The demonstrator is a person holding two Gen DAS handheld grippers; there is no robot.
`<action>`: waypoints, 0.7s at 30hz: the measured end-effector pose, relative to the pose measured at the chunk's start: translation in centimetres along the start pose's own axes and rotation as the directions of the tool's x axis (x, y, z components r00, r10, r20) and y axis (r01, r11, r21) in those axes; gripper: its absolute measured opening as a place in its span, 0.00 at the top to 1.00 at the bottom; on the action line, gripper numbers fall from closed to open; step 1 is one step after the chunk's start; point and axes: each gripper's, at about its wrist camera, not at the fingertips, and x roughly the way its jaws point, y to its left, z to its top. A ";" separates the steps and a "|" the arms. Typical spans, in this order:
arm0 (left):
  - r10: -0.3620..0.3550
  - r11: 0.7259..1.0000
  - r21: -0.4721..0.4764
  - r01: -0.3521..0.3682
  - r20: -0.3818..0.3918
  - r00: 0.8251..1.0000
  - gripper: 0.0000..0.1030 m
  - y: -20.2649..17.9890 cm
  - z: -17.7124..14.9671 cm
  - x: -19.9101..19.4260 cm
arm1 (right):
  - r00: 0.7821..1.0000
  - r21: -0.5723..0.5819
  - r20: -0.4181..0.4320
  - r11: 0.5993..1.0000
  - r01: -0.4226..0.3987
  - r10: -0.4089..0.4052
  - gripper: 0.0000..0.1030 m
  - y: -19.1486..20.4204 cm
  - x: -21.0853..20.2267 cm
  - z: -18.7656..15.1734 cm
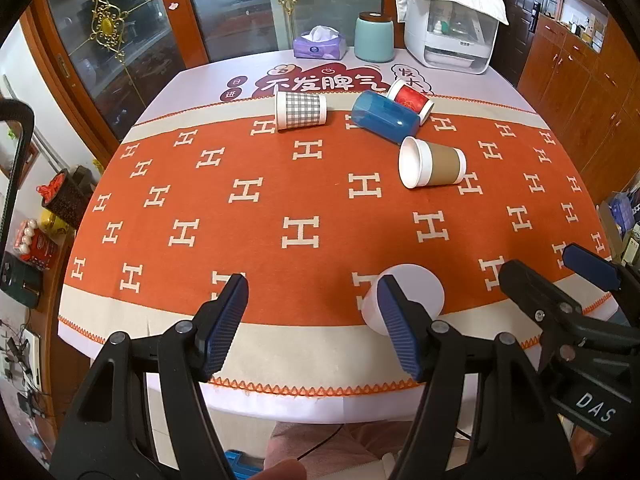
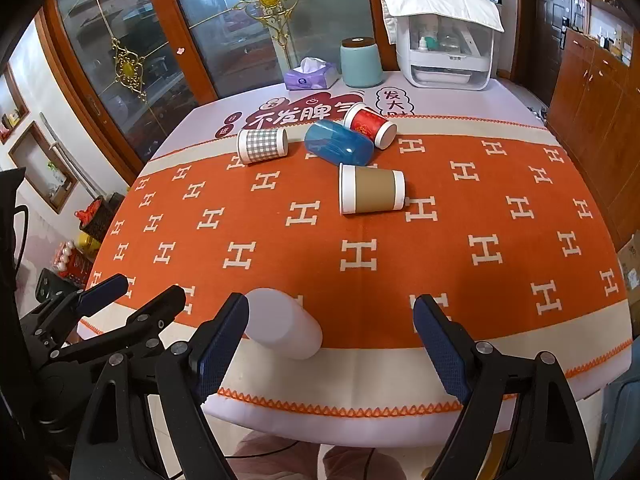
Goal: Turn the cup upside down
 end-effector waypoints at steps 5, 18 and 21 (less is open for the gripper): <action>0.001 1.000 0.000 -0.001 -0.002 1.000 0.37 0.0 0.0 0.0 | 1.000 0.002 -0.003 1.000 -0.002 0.002 0.17 0.0 0.1 0.0; -0.004 1.000 0.001 0.004 -0.012 1.000 0.37 0.0 -0.3 0.3 | 1.000 0.005 -0.011 1.000 -0.005 0.005 0.17 -0.1 0.4 -0.4; -0.003 1.000 0.001 0.003 -0.013 1.000 0.37 0.0 -0.3 0.3 | 1.000 0.007 -0.013 1.000 -0.006 0.006 0.17 -0.1 0.4 -0.5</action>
